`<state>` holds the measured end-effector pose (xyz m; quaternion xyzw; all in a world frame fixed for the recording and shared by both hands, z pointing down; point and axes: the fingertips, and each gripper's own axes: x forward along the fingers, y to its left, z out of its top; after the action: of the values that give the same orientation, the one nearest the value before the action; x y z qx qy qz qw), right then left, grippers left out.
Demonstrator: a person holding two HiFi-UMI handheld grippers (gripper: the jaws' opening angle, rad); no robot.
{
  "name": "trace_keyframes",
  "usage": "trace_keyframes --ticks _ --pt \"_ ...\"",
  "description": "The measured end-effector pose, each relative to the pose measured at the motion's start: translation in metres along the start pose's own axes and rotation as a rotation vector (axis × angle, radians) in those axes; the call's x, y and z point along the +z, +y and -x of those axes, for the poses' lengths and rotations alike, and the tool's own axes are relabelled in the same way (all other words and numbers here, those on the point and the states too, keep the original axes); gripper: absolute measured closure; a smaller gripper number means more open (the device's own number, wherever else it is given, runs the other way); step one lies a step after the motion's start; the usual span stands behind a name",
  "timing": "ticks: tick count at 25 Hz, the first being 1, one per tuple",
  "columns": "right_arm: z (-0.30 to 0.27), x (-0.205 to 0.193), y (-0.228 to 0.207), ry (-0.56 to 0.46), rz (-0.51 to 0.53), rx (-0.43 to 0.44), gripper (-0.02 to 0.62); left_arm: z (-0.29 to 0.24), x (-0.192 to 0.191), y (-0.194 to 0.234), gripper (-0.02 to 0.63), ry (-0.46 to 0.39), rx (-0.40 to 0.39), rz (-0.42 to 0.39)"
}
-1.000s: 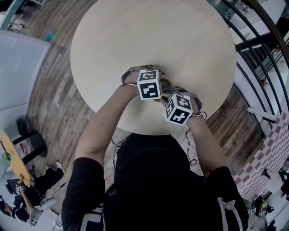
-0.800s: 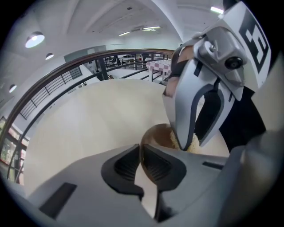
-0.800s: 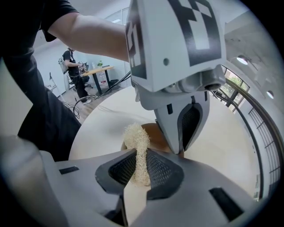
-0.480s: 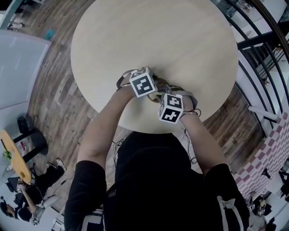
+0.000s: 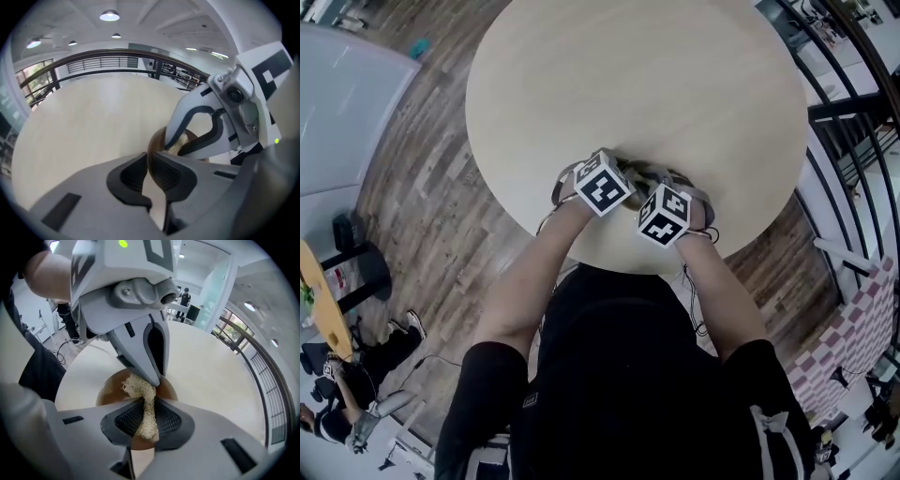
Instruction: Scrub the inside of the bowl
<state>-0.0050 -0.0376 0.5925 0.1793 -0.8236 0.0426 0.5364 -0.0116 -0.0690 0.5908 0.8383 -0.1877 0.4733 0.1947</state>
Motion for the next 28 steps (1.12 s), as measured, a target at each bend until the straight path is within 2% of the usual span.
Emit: trace_keyframes --ticks 3,7,12,16,20,23,28 --pt "0.012 0.001 -0.005 -0.021 -0.025 -0.063 0.523 0.003 0.003 0.004 0.575 -0.057 0.042 0.124" --pt "0.037 -0.003 -0.002 -0.049 0.025 -0.091 0.523 0.002 0.010 0.002 0.578 -0.057 0.082 0.145" --pt "0.049 -0.001 0.024 -0.043 0.223 -0.007 0.523 -0.004 0.003 0.003 0.577 -0.019 0.075 0.152" --pt "0.029 -0.002 0.040 -0.017 0.339 0.076 0.523 -0.006 0.006 0.001 0.575 -0.025 0.077 0.158" --pt "0.005 -0.006 0.034 0.014 0.289 0.080 0.523 -0.008 0.008 -0.002 0.568 -0.030 0.095 0.142" --pt "0.001 -0.005 0.024 0.003 0.219 0.037 0.523 -0.006 0.005 0.000 0.569 -0.030 0.112 0.131" --pt "-0.002 -0.002 0.012 0.001 0.168 -0.020 0.523 0.000 -0.007 0.001 0.569 -0.017 0.098 0.154"
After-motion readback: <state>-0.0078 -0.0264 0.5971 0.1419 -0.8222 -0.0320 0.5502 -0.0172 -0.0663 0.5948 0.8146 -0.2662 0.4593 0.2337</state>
